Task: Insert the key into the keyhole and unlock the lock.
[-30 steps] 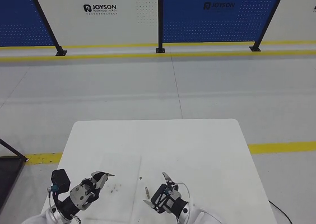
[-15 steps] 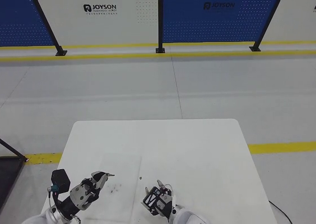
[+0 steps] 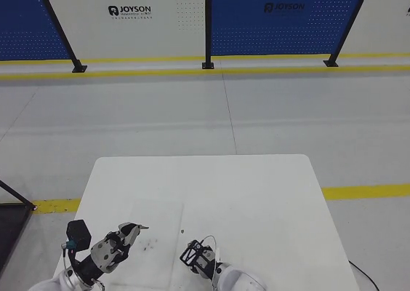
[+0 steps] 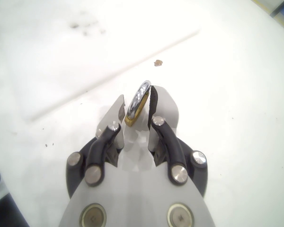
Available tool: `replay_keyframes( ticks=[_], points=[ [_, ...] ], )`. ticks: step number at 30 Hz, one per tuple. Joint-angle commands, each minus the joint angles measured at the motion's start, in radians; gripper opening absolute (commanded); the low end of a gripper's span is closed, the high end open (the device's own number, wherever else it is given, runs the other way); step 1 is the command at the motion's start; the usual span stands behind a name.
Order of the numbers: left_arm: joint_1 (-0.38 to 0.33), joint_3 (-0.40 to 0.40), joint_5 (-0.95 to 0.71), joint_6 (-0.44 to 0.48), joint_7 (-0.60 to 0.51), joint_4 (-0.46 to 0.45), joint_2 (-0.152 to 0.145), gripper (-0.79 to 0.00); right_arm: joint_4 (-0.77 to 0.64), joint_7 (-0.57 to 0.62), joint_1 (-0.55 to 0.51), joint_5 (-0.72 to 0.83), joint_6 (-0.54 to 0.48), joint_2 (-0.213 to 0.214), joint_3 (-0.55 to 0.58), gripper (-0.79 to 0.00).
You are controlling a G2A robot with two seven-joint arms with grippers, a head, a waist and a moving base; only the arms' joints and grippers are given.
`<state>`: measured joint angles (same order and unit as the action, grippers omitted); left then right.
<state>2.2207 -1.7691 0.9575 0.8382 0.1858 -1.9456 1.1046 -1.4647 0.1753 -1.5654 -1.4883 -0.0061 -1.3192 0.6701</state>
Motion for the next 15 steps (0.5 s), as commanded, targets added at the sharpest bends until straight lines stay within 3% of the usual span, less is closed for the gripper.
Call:
replay_keyframes(
  ticks=[1,9,15],
  points=[
    [0.000,0.000,0.000,0.000,0.000,0.000,0.000,-0.785,0.001,-0.016,0.004,0.023,0.006,-0.004,0.000,-0.785],
    [-0.017,0.022,-0.051,0.002,-0.008,0.003,0.001,-0.785,-0.097,-0.158,-0.038,0.151,0.001,0.007,0.085,-0.785],
    [-0.044,0.054,-0.257,0.139,-0.026,0.022,-0.005,-0.785,-0.231,-0.361,-0.133,0.346,-0.181,0.043,0.238,-0.785]
  ],
)
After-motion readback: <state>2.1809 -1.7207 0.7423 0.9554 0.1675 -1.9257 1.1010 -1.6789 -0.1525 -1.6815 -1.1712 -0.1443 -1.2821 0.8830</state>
